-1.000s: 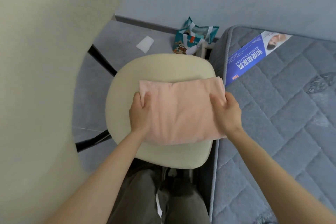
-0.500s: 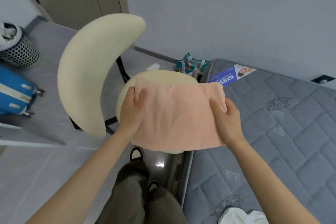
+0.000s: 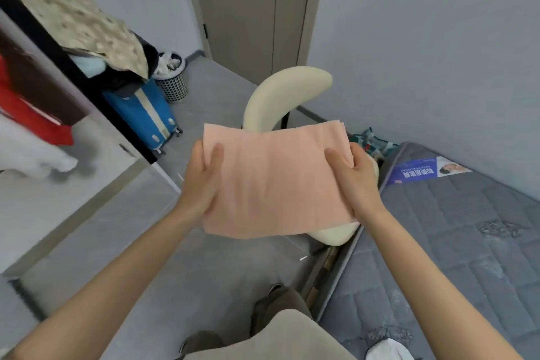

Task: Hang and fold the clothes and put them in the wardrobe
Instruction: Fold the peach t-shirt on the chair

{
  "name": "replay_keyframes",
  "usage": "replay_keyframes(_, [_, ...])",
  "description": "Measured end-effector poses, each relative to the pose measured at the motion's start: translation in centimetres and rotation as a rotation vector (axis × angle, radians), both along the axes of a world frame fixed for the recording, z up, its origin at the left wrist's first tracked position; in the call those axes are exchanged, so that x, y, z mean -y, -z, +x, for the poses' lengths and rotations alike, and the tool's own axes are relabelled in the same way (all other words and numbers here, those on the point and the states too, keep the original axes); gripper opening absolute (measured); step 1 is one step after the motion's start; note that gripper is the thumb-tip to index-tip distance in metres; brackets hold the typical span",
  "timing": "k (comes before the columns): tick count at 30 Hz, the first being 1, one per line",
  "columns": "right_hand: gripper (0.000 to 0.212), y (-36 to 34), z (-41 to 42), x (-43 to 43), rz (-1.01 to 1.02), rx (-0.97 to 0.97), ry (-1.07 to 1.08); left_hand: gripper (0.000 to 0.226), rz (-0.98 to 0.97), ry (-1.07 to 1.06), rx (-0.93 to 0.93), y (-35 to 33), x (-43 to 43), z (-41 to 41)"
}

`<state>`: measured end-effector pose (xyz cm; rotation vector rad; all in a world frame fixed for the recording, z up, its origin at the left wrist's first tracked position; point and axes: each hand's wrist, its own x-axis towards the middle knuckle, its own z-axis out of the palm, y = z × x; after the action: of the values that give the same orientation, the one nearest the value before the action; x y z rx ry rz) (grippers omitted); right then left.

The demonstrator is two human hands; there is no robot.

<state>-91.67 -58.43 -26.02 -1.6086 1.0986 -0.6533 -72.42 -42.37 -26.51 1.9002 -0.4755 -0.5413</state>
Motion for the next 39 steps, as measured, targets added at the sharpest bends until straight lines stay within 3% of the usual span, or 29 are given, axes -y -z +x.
replay_keyframes(3, [0.005,-1.4,4.5,-3.8,-0.003,0.004,-0.113,0.007,-0.008,-0.102,0.002,-1.2,-5.8,2.6])
replay_keyframes(9, [0.010,-3.7,14.5,-13.7,-0.038,0.041,-0.345,0.018,-0.066,-0.349,0.078,-3.9,-18.9,8.3])
replay_keyframes(13, [0.011,-6.4,21.0,-21.2,-0.063,0.115,-0.467,0.013,-0.079,-0.458,0.160,-6.9,-27.8,12.4])
replay_keyframes(21, [0.013,-14.4,33.3,-33.5,-0.108,0.270,-0.682,0.024,-0.152,-0.651,0.346,-14.8,-41.6,21.2])
replay_keyframes(33, [0.010,-29.0,53.3,-40.0,-0.331,0.537,-0.848,0.022,-0.331,-0.817,0.467,-28.7,-49.2,36.5])
replay_keyframes(39, [0.023,-36.7,65.2,-40.3,-0.430,0.622,-0.899,0.016,-0.427,-0.905,0.582,-35.9,-49.8,46.1])
